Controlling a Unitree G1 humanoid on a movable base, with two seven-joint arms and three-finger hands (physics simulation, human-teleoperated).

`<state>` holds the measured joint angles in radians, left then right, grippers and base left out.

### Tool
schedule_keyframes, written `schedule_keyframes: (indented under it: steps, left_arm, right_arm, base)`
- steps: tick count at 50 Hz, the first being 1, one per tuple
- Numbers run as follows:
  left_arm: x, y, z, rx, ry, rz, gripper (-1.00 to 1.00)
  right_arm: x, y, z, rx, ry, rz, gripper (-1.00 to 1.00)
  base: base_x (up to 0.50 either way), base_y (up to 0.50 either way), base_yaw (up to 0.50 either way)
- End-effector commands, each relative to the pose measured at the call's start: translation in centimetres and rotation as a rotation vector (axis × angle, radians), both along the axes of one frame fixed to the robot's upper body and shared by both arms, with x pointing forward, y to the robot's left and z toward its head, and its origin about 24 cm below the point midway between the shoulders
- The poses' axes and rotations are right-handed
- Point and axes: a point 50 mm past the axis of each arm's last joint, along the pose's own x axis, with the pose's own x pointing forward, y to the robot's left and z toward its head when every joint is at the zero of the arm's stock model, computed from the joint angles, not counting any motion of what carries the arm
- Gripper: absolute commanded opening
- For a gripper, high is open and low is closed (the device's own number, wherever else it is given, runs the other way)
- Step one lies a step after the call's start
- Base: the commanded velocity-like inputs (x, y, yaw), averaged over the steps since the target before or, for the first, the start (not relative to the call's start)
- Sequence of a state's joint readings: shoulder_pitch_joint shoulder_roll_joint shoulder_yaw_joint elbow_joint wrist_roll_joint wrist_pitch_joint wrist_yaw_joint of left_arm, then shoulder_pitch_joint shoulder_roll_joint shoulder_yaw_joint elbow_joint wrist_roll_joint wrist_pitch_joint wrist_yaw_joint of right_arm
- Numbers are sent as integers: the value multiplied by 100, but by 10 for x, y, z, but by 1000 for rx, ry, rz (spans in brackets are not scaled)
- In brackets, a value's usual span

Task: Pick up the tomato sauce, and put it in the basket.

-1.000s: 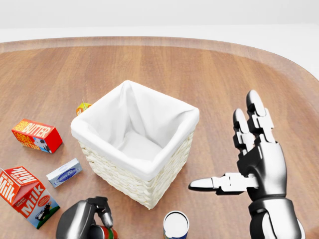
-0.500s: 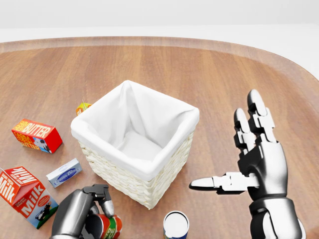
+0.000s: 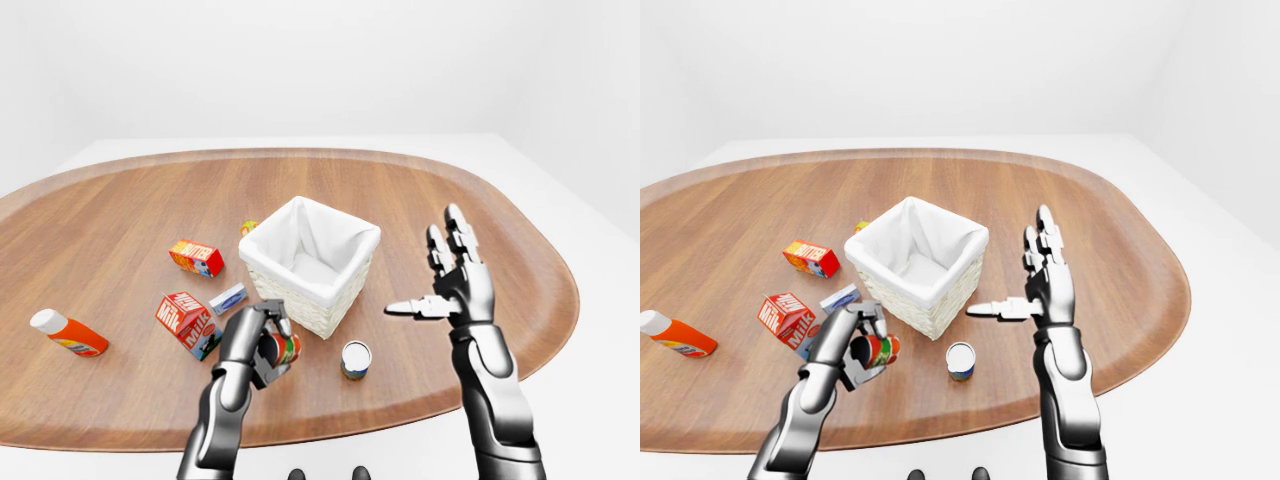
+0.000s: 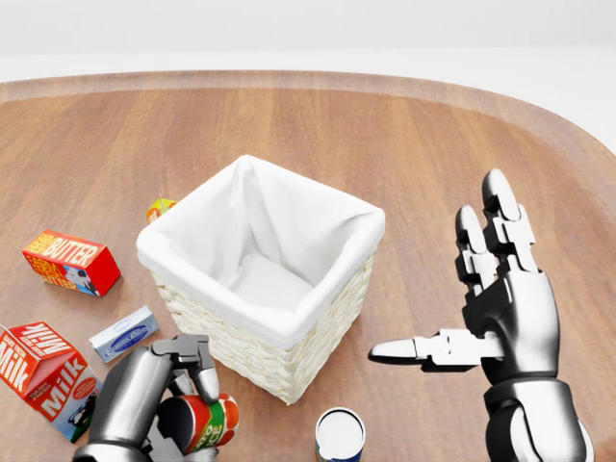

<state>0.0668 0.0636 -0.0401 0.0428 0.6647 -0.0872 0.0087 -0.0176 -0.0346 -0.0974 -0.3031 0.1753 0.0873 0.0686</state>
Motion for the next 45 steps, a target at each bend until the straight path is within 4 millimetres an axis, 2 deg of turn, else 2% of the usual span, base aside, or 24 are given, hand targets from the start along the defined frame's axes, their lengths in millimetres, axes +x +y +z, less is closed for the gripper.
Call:
schedule_keyframes:
  steps: [1, 11, 30, 45]
  left_arm:
    - [1, 2, 13, 3, -51, 3, -100]
    - [-1, 2, 32, -10, -92, -14, -100]
    - [-2, 3, 43, -17, -109, -14, -100]
    - [-1, 4, 61, -30, -134, -11, -100]
  right_arm:
    - [0, 0, 0, 2, -2, -1, 100]
    - [0, 1, -2, 0, 9, 2, 100]
    - [0, 1, -1, 0, 5, 2, 100]
    - [0, 1, -2, -3, 11, 2, 100]
  base:
    - [0, 0, 0]
    - [0, 0, 0]
    - [0, 0, 0]
    - [0, 0, 0]
